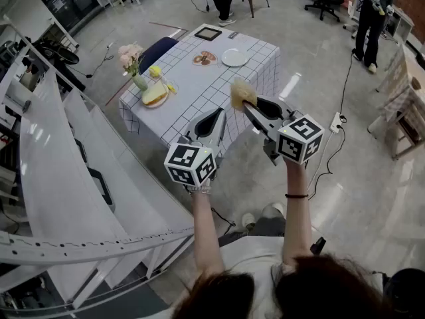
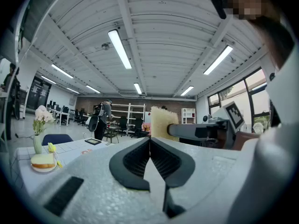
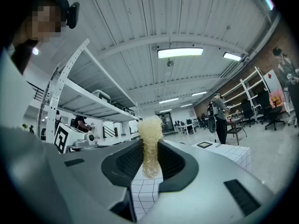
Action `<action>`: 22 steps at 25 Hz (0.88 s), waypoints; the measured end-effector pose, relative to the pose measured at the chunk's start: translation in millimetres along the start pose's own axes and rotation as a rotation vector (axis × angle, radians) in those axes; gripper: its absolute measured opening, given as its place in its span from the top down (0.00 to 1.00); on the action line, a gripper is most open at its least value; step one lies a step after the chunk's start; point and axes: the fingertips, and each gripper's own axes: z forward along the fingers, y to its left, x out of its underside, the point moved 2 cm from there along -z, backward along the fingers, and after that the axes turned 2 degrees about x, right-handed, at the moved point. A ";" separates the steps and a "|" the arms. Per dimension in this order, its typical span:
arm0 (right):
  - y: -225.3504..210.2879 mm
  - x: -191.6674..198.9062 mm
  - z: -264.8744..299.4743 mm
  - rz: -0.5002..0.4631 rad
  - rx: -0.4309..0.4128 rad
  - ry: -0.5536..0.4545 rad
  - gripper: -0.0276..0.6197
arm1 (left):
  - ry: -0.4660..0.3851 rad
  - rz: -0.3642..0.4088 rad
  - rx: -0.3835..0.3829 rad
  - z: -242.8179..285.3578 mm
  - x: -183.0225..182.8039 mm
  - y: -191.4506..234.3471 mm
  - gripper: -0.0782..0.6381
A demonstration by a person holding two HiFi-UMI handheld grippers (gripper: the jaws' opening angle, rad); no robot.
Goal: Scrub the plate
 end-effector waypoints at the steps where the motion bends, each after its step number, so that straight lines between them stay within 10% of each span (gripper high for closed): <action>1: -0.1 0.2 -0.1 -0.001 -0.002 0.000 0.84 | 0.002 0.000 0.001 0.4 0.5 -0.2 0.88; 22: -43.4 -4.2 -25.6 0.058 -0.048 -0.005 0.84 | 0.036 -0.008 0.008 47.6 7.5 -21.6 0.88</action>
